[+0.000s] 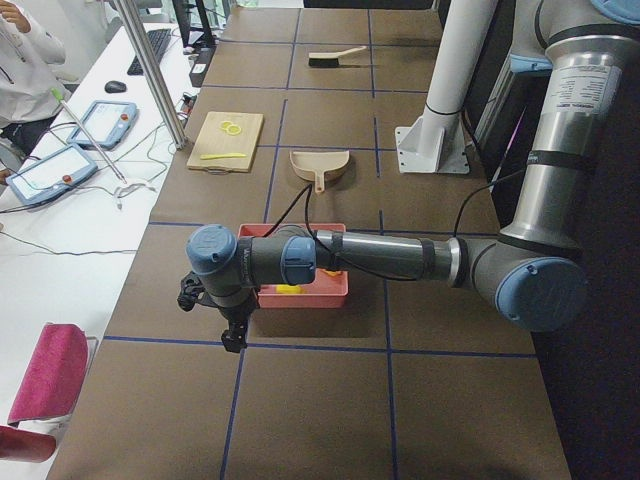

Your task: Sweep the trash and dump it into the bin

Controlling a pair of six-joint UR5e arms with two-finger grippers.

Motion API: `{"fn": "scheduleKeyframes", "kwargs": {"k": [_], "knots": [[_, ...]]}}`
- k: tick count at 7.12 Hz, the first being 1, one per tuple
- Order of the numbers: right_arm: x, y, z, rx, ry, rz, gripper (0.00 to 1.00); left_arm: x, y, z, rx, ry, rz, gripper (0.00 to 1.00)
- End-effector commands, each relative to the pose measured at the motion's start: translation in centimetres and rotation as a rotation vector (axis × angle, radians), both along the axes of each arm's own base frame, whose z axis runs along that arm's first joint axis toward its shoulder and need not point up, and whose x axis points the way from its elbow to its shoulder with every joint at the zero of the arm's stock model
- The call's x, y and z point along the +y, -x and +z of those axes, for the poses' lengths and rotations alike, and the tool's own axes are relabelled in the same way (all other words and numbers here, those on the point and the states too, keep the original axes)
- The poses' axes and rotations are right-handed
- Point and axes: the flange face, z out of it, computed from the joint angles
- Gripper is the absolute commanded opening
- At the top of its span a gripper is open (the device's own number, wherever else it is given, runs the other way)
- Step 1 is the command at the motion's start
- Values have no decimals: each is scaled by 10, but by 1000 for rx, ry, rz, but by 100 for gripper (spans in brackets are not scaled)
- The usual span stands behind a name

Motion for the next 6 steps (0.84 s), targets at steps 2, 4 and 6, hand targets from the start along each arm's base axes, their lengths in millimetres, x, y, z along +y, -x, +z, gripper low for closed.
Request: {"fn": "scheduleKeyframes", "kwargs": {"k": [2,4,6], "knots": [[-5,-1,-3,0,-6,4,100,5,-2,7,-3,14,5,100],[-6,-1,-5,-3,-8,5,100,5,-2,4,-3,8,5,100],[-7,-1,-7,-1,-12,7,100,3,-1,-3,-2,-10,3,100]]}}
